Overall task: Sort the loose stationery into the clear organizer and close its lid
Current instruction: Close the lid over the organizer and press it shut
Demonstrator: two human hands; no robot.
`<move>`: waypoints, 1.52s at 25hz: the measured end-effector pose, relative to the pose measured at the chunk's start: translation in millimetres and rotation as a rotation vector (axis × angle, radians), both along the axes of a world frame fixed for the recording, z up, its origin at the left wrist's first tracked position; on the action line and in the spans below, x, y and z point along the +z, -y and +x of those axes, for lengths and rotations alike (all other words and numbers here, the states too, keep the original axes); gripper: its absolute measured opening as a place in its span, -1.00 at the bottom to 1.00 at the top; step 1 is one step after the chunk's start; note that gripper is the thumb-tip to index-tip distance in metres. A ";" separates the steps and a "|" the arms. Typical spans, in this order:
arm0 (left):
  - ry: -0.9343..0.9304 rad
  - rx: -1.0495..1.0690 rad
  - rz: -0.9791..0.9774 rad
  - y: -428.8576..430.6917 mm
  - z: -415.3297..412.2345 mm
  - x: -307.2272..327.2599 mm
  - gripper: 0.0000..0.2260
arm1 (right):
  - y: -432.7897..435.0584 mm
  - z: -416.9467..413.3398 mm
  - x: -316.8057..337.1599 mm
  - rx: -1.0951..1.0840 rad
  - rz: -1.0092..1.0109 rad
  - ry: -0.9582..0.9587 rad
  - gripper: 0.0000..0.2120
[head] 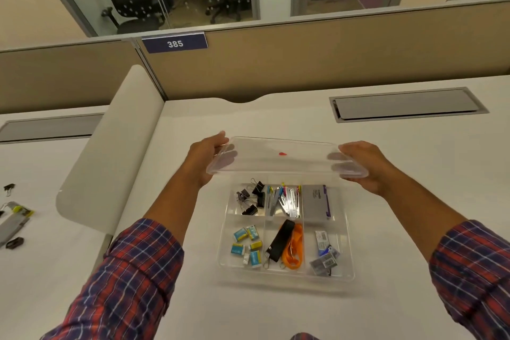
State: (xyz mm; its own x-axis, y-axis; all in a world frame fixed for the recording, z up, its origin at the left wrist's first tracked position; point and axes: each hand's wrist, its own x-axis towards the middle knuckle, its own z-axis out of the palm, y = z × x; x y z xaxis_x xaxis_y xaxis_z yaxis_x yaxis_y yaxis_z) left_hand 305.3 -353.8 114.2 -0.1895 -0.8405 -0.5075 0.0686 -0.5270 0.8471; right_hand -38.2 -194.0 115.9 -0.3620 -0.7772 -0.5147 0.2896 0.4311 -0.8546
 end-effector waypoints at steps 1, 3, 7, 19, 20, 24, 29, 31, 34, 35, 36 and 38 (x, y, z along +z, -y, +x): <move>0.005 0.009 -0.017 -6.6 1.4 -2.3 -0.73 | -3.8 6.4 -1.7 0.006 0.017 -0.078 -0.70; 0.025 0.039 -0.090 -23.0 1.4 -7.7 -0.74 | -11.5 18.1 -9.0 -0.020 0.019 -0.215 -0.63; 0.181 0.065 -0.222 -54.8 0.8 -17.7 -0.60 | -33.5 36.0 -30.8 -0.065 0.036 -0.554 -0.56; 0.296 0.012 -0.277 -115.1 21.3 -56.4 -0.75 | -78.1 59.5 -76.2 -0.070 -0.077 -0.572 -0.58; 0.303 0.000 -0.274 -118.2 22.4 -59.5 -0.73 | -80.8 61.9 -78.4 -0.070 -0.074 -0.592 -0.60; 0.342 -0.030 -0.291 -124.6 27.5 -69.6 -0.72 | -90.5 69.5 -90.8 -0.052 -0.012 -0.628 -0.55; 0.352 -0.046 -0.302 -126.1 26.4 -74.7 -0.69 | -96.3 72.1 -100.3 -0.002 0.021 -0.707 -0.71; 0.359 -0.055 -0.312 -125.6 24.9 -76.1 -0.68 | -95.2 73.1 -98.9 0.009 0.031 -0.732 -0.74; 0.359 -0.060 -0.322 -123.1 25.1 -79.5 -0.69 | -93.7 75.0 -97.7 0.034 0.029 -0.756 -0.80; 0.345 -0.056 -0.317 -122.7 25.7 -81.1 -0.71 | -93.9 75.0 -97.4 0.039 0.029 -0.761 -0.81; 0.327 -0.050 -0.312 -122.5 26.3 -82.4 -0.73 | -93.5 74.6 -97.0 0.043 0.032 -0.764 -0.80; 0.288 -0.034 -0.312 -123.6 26.7 -83.1 -0.80 | -91.8 73.7 -97.9 0.051 0.041 -0.778 -0.79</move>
State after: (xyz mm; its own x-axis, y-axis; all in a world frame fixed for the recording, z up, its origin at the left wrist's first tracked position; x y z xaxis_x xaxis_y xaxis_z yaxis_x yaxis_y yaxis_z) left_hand 331.9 -230.2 31.1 -0.1079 -0.9578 -0.2663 -0.2072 -0.2404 0.9483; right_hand 35.5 -102.2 18.1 -0.5952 -0.7883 -0.1561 -0.4073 0.4634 -0.7870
